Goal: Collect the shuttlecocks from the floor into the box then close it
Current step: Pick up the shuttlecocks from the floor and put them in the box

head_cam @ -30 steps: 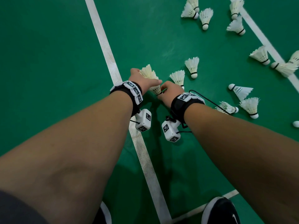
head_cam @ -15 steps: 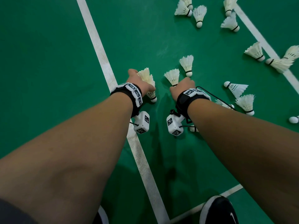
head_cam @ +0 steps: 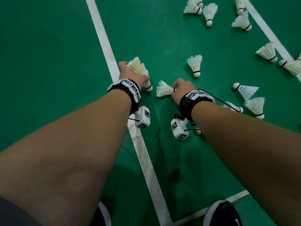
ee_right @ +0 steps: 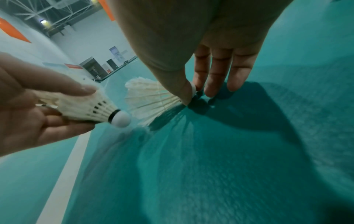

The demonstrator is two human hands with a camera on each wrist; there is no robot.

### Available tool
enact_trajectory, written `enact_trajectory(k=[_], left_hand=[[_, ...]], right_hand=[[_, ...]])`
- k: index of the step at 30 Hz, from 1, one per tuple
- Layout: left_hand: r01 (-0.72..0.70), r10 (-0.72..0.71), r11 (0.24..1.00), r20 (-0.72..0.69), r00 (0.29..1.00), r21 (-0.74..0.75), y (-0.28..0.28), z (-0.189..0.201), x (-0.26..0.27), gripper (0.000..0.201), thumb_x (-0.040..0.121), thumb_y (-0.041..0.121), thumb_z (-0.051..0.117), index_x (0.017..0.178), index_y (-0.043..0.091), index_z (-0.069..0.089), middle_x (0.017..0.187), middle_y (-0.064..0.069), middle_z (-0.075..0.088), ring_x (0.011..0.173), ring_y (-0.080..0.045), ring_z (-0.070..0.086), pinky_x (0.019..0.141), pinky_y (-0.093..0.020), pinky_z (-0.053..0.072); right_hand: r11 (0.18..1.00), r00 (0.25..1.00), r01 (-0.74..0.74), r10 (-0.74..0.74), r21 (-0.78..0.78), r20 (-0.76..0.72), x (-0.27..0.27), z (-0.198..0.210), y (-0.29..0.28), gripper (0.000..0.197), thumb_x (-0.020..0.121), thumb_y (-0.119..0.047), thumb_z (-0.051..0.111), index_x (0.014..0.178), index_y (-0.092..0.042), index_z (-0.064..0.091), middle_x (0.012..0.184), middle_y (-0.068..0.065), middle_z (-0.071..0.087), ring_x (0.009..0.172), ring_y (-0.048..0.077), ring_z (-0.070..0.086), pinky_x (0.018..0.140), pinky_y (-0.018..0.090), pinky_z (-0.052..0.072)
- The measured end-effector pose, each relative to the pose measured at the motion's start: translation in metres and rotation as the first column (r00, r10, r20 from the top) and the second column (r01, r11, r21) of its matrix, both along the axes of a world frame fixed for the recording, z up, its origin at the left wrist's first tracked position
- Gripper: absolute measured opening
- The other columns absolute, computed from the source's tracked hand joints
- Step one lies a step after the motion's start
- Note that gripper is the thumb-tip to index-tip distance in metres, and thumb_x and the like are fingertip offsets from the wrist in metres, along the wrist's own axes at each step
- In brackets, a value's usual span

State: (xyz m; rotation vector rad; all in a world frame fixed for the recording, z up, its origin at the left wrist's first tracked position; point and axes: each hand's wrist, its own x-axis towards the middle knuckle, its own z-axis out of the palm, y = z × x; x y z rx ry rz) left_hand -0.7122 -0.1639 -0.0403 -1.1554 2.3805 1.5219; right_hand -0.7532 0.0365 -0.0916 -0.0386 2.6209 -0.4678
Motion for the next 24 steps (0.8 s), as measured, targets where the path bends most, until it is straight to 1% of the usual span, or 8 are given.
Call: enact_trajectory(k=[4, 7, 12, 14, 17, 20, 22, 24], left_hand=[[-0.017, 0.019, 0.999, -0.044, 0.999, 0.031, 0.008, -0.001, -0.006, 0.087, 0.082, 0.023, 0.089, 0.145, 0.015, 0.031, 0.118, -0.003, 0.054, 0.102, -0.023, 0.059, 0.089, -0.027, 0.045], [0.017, -0.013, 0.998, -0.061, 0.998, 0.056, 0.019, -0.004, -0.011, 0.090, 0.078, 0.027, 0.091, 0.146, 0.015, 0.032, 0.120, -0.003, 0.057, 0.108, -0.025, 0.062, 0.094, -0.029, 0.047], [0.111, -0.103, 0.987, -0.078, 0.992, 0.113, 0.041, -0.011, -0.015, 0.105, 0.071, 0.031, 0.097, 0.150, 0.018, 0.029, 0.134, -0.005, 0.058, 0.113, -0.024, 0.061, 0.101, -0.031, 0.048], [0.138, -0.128, 0.982, -0.082, 0.988, 0.127, 0.052, -0.014, -0.017, 0.107, 0.070, 0.030, 0.098, 0.150, 0.017, 0.029, 0.135, -0.005, 0.056, 0.112, -0.024, 0.060, 0.098, -0.031, 0.046], [0.158, -0.142, 0.974, -0.108, 0.984, 0.162, 0.070, -0.015, -0.021, 0.106, 0.071, 0.027, 0.098, 0.151, 0.018, 0.029, 0.135, -0.005, 0.055, 0.112, -0.023, 0.059, 0.097, -0.030, 0.046], [0.217, -0.197, 0.966, -0.141, 0.970, 0.138, 0.088, -0.015, -0.026, 0.098, 0.071, 0.027, 0.096, 0.147, 0.024, 0.034, 0.122, 0.000, 0.062, 0.106, -0.020, 0.065, 0.092, -0.030, 0.052], [0.283, -0.266, 0.954, -0.154, 0.952, 0.101, 0.101, -0.015, -0.030, 0.091, 0.071, 0.030, 0.095, 0.142, 0.031, 0.038, 0.106, 0.001, 0.068, 0.092, -0.018, 0.070, 0.085, -0.035, 0.058], [0.328, -0.311, 0.941, -0.163, 0.936, 0.087, 0.112, -0.013, -0.031, 0.086, 0.075, 0.029, 0.092, 0.142, 0.033, 0.038, 0.096, 0.003, 0.067, 0.084, -0.015, 0.070, 0.074, -0.032, 0.058]], right_hand=[[0.998, 0.999, -0.037, 0.038, -0.053, 0.011, 0.007, 0.001, -0.006, 0.018, 0.094, -0.023, 0.067, 0.109, -0.030, 0.062, 0.109, 0.006, 0.066, 0.086, 0.027, 0.061, 0.068, 0.030, 0.040], [0.990, 1.000, 0.021, -0.021, -0.137, 0.002, 0.011, 0.004, -0.007, 0.022, 0.088, -0.033, 0.077, 0.102, -0.034, 0.060, 0.098, -0.001, 0.071, 0.083, 0.022, 0.066, 0.063, 0.030, 0.044], [0.973, 0.997, 0.081, -0.078, -0.217, 0.022, 0.024, 0.007, 0.004, 0.028, 0.083, -0.041, 0.080, 0.101, -0.033, 0.060, 0.094, -0.003, 0.072, 0.079, 0.021, 0.072, 0.075, 0.035, 0.059], [0.958, 0.993, 0.120, -0.115, -0.260, 0.034, 0.030, 0.006, 0.015, 0.028, 0.083, -0.040, 0.082, 0.102, -0.032, 0.063, 0.092, -0.004, 0.072, 0.077, 0.022, 0.075, 0.078, 0.039, 0.062], [0.922, 0.977, 0.212, -0.199, -0.325, 0.074, 0.037, 0.010, 0.035, 0.026, 0.088, -0.034, 0.082, 0.105, -0.028, 0.064, 0.093, -0.006, 0.072, 0.068, 0.019, 0.076, 0.066, 0.031, 0.059], [0.890, 0.960, 0.280, -0.263, -0.360, 0.095, 0.043, 0.015, 0.052, 0.025, 0.089, -0.031, 0.082, 0.107, -0.026, 0.066, 0.094, -0.005, 0.072, 0.062, 0.016, 0.073, 0.064, 0.029, 0.058], [0.885, 0.954, 0.299, -0.286, -0.357, 0.092, 0.044, 0.018, 0.062, 0.026, 0.089, -0.030, 0.082, 0.108, -0.025, 0.066, 0.093, -0.006, 0.072, 0.061, 0.015, 0.072, 0.060, 0.026, 0.056], [0.888, 0.950, 0.310, -0.299, -0.338, 0.088, 0.045, 0.020, 0.069, 0.026, 0.089, -0.030, 0.081, 0.110, -0.025, 0.067, 0.093, -0.006, 0.073, 0.061, 0.014, 0.074, 0.057, 0.024, 0.051]])
